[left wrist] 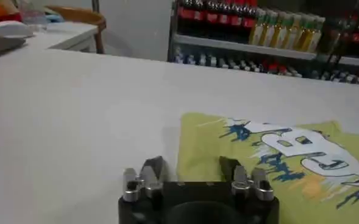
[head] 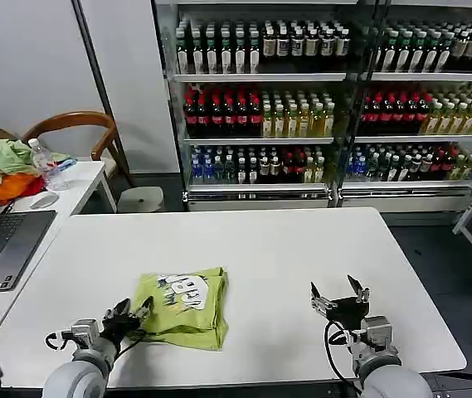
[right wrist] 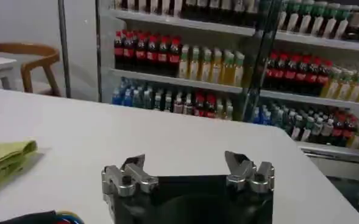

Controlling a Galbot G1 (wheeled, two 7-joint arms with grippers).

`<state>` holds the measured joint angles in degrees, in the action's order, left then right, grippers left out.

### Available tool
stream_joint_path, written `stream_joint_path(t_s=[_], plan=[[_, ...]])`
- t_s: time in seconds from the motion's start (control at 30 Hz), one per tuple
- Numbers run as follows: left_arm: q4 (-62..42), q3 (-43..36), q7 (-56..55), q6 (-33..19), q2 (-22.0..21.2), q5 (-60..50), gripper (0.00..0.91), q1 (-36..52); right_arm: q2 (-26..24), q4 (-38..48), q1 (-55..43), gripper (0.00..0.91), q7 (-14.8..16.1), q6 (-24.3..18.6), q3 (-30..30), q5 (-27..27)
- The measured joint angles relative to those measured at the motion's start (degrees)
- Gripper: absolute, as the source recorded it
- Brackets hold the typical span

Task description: Fold and organize the clothes.

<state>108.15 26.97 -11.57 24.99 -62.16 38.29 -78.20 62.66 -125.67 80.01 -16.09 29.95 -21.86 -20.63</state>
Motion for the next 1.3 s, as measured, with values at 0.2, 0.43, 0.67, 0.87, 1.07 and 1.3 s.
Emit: stream_joint_path(t_s=[0.2, 0.43, 0.67, 0.87, 1.07, 1.3], plan=[[-0.24, -0.43, 0.32, -0.62, -0.39, 0.38, 0.05, 0.04, 0.07, -0.1, 0.11, 0.907, -0.01, 0.01, -0.39, -0.01], [-1.11, -0.8, 1.29, -1.9, -0.98, 0.48, 0.04, 0.33, 0.44, -0.02, -0.26, 0.907, -0.1, 0.12, -0.17, 0.07], [0.04, 0.4, 2.18, -2.28, -0.26, 0.26, 0.04, 0.41, 0.82, 0.31, -0.83, 0.907, -0.26, 0.26, 0.3, 0.23], [2.59, 4.82, 2.34, -0.48, 1.17, 0.9, 0.04, -0.76, 0.89, 0.56, -0.97, 0.907, -0.15, 0.11, 0.21, 0.21], [3.66, 14.76, 2.56, 3.11, 4.24, 3.1, 0.04, -3.0, 1.36, 1.03, -1.5, 0.907, 0.26, -0.49, 0.55, 0.12], [7.38, 24.22, 2.09, 5.42, 8.07, 6.54, 0.04, -4.78, 1.36, 1.7, -1.97, 0.907, 0.33, -0.86, 0.98, 0.17]])
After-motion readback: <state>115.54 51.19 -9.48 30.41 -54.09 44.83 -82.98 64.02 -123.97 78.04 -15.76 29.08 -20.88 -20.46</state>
